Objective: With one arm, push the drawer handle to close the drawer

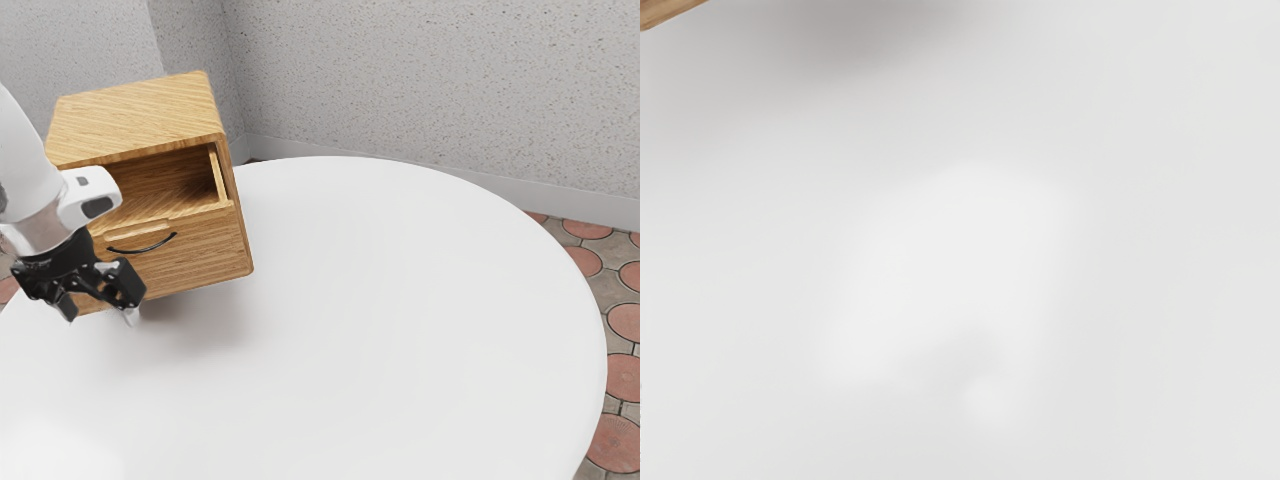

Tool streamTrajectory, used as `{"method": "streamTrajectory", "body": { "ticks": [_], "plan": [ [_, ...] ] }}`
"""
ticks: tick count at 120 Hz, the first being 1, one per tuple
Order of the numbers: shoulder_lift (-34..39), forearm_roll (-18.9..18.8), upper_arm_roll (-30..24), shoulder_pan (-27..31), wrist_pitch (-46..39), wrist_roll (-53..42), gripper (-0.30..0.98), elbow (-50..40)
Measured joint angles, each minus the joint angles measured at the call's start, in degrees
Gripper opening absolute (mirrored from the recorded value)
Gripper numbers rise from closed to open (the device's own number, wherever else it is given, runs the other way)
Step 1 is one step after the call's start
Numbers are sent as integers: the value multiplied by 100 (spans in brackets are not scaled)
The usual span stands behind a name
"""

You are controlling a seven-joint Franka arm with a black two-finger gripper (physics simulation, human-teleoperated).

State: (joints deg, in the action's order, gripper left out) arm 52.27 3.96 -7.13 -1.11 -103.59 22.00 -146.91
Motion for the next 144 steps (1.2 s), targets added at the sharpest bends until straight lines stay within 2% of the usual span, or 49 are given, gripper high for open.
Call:
{"method": "streamTrajectory", "body": {
  "ticks": [26,81,99,109,124,144],
  "plan": [
    [-226,-39,-17,-148,-514,1233,66,-40],
    [-420,-415,-43,-47,-841,2879,65,-84],
    [-467,-506,-37,4,-869,3225,28,-55],
    [-675,-620,31,9,-879,3380,13,33],
    [-1088,-935,79,16,-889,3576,1,192],
    [-1661,-1448,402,-43,-978,3783,-6,539]
  ]
}}
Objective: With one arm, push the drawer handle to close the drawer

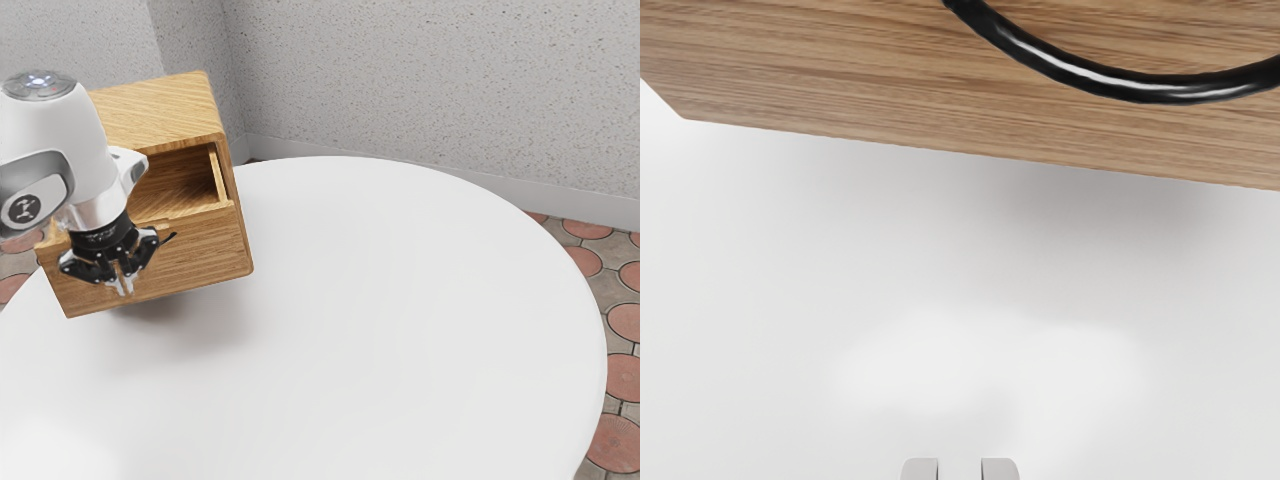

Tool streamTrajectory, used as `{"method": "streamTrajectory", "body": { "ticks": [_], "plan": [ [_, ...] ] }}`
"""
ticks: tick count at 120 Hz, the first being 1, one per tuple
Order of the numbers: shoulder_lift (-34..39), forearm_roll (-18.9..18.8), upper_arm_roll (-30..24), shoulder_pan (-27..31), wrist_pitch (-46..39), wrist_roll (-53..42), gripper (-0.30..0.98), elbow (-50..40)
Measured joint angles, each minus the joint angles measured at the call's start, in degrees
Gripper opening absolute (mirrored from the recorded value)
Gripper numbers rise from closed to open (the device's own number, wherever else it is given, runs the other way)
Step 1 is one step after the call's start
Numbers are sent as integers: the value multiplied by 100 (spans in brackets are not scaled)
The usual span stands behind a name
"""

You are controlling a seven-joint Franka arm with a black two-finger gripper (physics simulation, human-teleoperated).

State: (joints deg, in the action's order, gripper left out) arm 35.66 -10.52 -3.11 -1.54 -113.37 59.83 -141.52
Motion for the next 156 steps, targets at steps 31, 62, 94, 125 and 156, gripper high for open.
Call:
{"method": "streamTrajectory", "body": {
  "ticks": [31,62,94,125,156],
  "plan": [
    [-685,-340,245,-196,-197,240,-9,412],
    [-1022,-551,815,-533,-346,394,-10,629],
    [-1298,-703,1110,-676,-501,502,-10,824],
    [-1601,-834,1359,-772,-560,568,-10,1163],
    [-1912,-1004,1559,-803,-750,615,-10,1378]
  ]
}}
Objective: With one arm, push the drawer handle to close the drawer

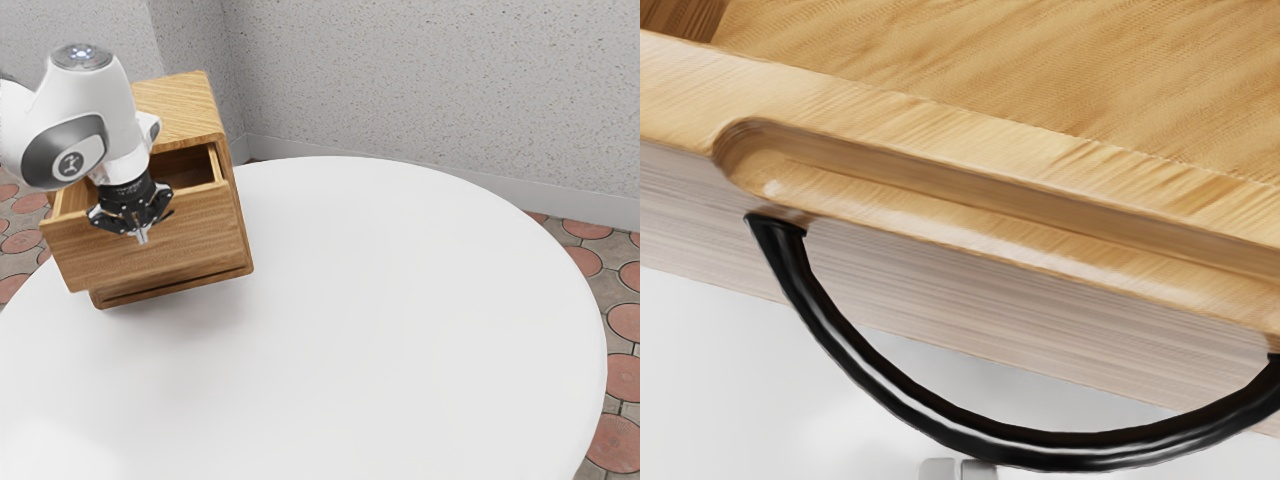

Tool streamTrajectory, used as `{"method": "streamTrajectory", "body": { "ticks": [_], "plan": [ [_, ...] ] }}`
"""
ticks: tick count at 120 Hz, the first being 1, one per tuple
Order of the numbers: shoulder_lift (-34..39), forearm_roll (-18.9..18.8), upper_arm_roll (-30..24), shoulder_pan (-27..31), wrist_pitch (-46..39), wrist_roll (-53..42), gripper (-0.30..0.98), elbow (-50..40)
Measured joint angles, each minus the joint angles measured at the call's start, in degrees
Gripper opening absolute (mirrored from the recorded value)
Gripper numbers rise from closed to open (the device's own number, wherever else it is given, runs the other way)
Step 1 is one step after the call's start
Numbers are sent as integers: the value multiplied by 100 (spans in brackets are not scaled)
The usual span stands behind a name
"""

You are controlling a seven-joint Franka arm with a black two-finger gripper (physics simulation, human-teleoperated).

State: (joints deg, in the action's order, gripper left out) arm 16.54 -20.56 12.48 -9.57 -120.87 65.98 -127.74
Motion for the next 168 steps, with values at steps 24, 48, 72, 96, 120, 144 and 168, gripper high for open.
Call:
{"method": "streamTrajectory", "body": {
  "ticks": [24,48,72,96,120,144,168],
  "plan": [
    [-328,-110,172,8,-213,19,-10,259],
    [-557,-210,363,-2,-415,27,-10,482],
    [-757,-404,480,13,-584,-62,-10,644],
    [-867,-469,497,5,-805,-331,-10,751],
    [-971,-472,573,49,-976,-613,-10,767],
    [-1239,-460,621,78,-1047,-821,-10,1058],
    [-1459,-446,675,105,-1074,-970,-10,1256]
  ]
}}
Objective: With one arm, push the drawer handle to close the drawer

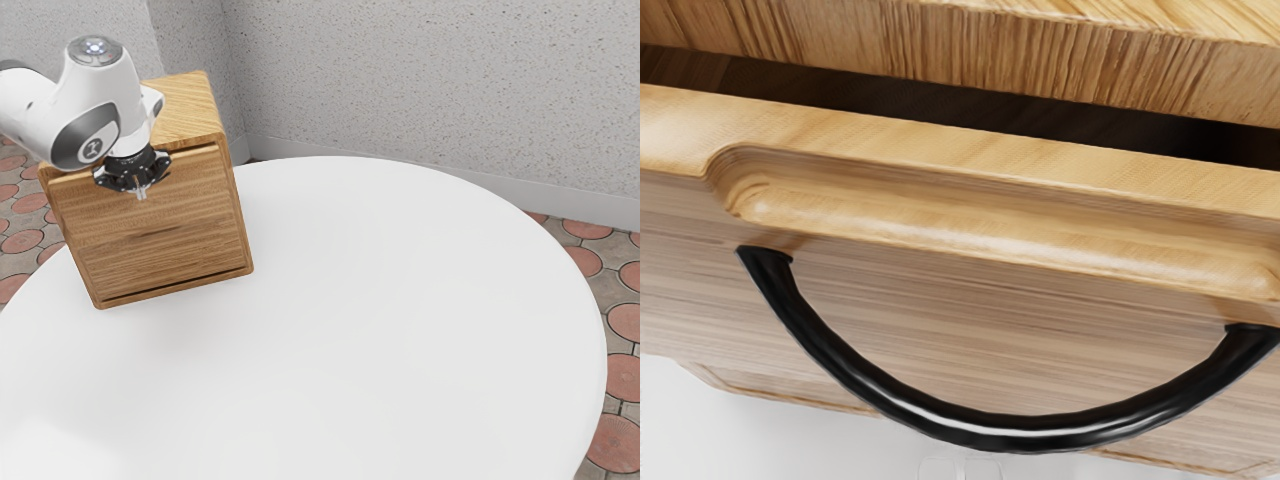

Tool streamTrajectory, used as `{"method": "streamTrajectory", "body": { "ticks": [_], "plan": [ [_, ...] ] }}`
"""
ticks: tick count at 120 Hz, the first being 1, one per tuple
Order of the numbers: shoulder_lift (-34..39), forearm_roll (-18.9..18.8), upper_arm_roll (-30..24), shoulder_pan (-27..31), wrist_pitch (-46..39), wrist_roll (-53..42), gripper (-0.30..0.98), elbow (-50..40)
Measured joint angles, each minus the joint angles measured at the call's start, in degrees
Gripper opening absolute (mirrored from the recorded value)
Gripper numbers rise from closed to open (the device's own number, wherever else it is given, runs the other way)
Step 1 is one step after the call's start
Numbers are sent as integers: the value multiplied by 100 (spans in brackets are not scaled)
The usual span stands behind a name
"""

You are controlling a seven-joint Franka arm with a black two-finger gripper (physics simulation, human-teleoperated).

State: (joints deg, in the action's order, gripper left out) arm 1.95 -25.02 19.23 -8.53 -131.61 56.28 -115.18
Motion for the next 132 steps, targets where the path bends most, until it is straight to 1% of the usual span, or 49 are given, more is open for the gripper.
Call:
{"method": "streamTrajectory", "body": {
  "ticks": [46,94,114,120,128,132],
  "plan": [
    [-286,-14,2,4,-145,-228,-10,255],
    [-322,-20,-10,58,-235,-401,-10,267],
    [-467,-21,-13,23,-241,-447,-10,389],
    [-254,-5,-5,5,-235,-462,-10,224],
    [426,10,41,-86,-126,-465,-10,-317],
    [805,20,56,-239,7,-464,-10,-524]
  ]
}}
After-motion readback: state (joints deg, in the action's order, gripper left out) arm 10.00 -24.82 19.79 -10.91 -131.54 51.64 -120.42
